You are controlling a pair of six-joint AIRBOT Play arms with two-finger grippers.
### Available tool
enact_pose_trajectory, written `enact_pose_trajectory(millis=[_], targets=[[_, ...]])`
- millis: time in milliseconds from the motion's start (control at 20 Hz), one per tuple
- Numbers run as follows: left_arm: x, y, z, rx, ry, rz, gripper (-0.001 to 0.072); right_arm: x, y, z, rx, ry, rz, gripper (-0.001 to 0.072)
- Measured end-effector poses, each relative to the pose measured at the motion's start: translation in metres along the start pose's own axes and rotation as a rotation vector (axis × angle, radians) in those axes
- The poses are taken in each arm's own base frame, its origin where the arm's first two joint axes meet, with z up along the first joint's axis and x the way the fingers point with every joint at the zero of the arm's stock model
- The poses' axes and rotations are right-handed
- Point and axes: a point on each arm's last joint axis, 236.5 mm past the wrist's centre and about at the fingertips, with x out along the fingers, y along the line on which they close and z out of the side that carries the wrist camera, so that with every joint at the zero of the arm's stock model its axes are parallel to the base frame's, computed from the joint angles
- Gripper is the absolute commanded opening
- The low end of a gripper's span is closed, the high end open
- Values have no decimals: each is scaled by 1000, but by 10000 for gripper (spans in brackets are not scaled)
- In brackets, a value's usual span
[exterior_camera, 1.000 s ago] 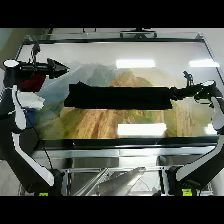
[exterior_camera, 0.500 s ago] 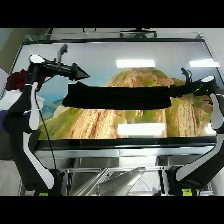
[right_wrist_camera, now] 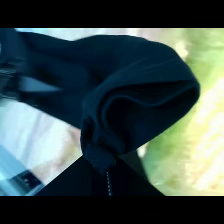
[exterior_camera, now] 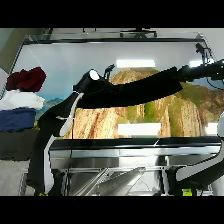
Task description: Fold the shirts.
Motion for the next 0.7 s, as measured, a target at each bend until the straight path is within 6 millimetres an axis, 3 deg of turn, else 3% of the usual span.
enact_pose_trajectory(millis=[200,400,550,700], targets=[[35,-15,8,-40,-83,-1,16,-3,39,3,-8,1,93,19],[49,-28,16,-136,-127,-83,18,6,76,7,-16,4,196,19],[19,-48,25,-164,-117,-198,18,18,98,4,-14,32,240,19],[-59,-69,39,-132,-110,-338,18,42,125,1,-22,67,271,19]])
